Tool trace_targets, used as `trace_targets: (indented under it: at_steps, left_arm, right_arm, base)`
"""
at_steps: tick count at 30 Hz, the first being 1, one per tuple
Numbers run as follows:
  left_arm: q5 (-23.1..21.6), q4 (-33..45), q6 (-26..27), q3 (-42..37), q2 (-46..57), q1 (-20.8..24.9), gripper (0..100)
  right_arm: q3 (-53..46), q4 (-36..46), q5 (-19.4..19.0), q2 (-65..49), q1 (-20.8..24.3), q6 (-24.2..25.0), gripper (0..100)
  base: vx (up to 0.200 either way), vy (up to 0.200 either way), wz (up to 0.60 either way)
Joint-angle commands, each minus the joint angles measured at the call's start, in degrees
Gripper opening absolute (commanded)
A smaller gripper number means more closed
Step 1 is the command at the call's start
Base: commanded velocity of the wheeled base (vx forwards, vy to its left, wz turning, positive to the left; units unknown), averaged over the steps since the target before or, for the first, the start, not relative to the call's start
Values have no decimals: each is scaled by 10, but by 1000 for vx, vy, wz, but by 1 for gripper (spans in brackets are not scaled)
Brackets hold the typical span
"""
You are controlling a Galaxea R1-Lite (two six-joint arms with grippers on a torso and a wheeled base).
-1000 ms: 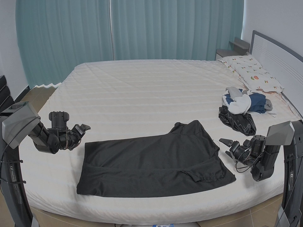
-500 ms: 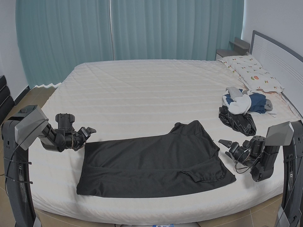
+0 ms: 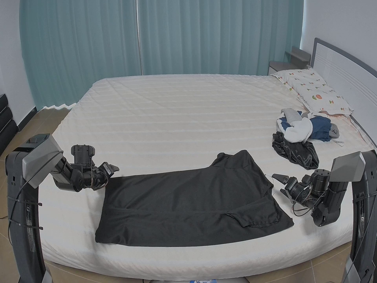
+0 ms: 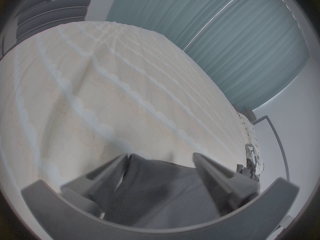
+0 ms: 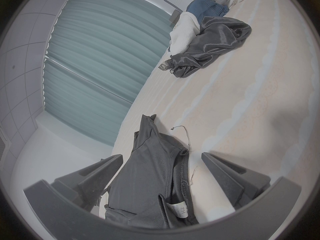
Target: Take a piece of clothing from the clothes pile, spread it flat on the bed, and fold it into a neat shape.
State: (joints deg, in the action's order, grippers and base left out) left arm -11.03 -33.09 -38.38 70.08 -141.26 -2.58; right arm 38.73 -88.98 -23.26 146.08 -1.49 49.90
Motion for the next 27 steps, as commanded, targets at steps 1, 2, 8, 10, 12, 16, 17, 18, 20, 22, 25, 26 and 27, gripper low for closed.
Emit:
trace_targets:
  at_steps: [1, 2, 8, 10, 12, 16, 17, 18, 20, 22, 25, 26, 27]
  left_arm:
    - [7, 0, -2, 11, -12, -1, 0]
    - [7, 0, -2, 11, -12, -1, 0]
    - [43, -3, -26, 8, -9, -1, 0]
    - [43, -5, -40, 3, -5, -2, 0]
    - [42, -6, -54, -1, 3, -6, 0]
    - [39, -6, -79, -9, 20, -15, 0]
    - [36, -6, -87, -16, 27, -16, 0]
    - [34, -7, -92, -22, 33, -19, 0]
    - [29, -7, -94, -30, 40, -24, 0]
    - [23, -7, -94, -35, 41, -25, 0]
    - [18, -7, -93, -37, 40, -25, 0]
    - [19, -7, -93, -38, 39, -25, 0]
    - [18, -7, -93, -38, 40, -25, 0]
  right_arm:
    - [0, -5, 0, 1, 0, 0, 100]
    - [0, -5, 0, 1, 0, 0, 100]
    - [13, -5, 1, -4, 0, -2, 100]
    - [17, -1, 1, -17, 3, -10, 100]
    - [27, 6, 1, -30, 10, -23, 100]
    - [42, 48, 5, -54, 28, -63, 100]
    - [44, 63, 9, -63, 31, -84, 100]
    - [51, 77, 14, -68, 32, -99, 100]
    - [79, 105, 24, -67, 34, -114, 100]
    - [109, 144, 36, -65, 35, -123, 100]
    - [173, 228, 51, -60, 45, -140, 100]
    - [190, 252, 57, -56, 48, -147, 100]
    - [193, 255, 58, -56, 49, -148, 100]
  base:
    - [0, 0, 0]
    - [0, 0, 0]
    - [0, 0, 0]
    - [0, 0, 0]
    - [0, 0, 0]
    - [0, 0, 0]
    - [0, 0, 0]
    - [0, 0, 0]
    - [0, 0, 0]
    - [0, 0, 0]
    - [0, 0, 0]
    - [0, 0, 0]
    - [0, 0, 0]
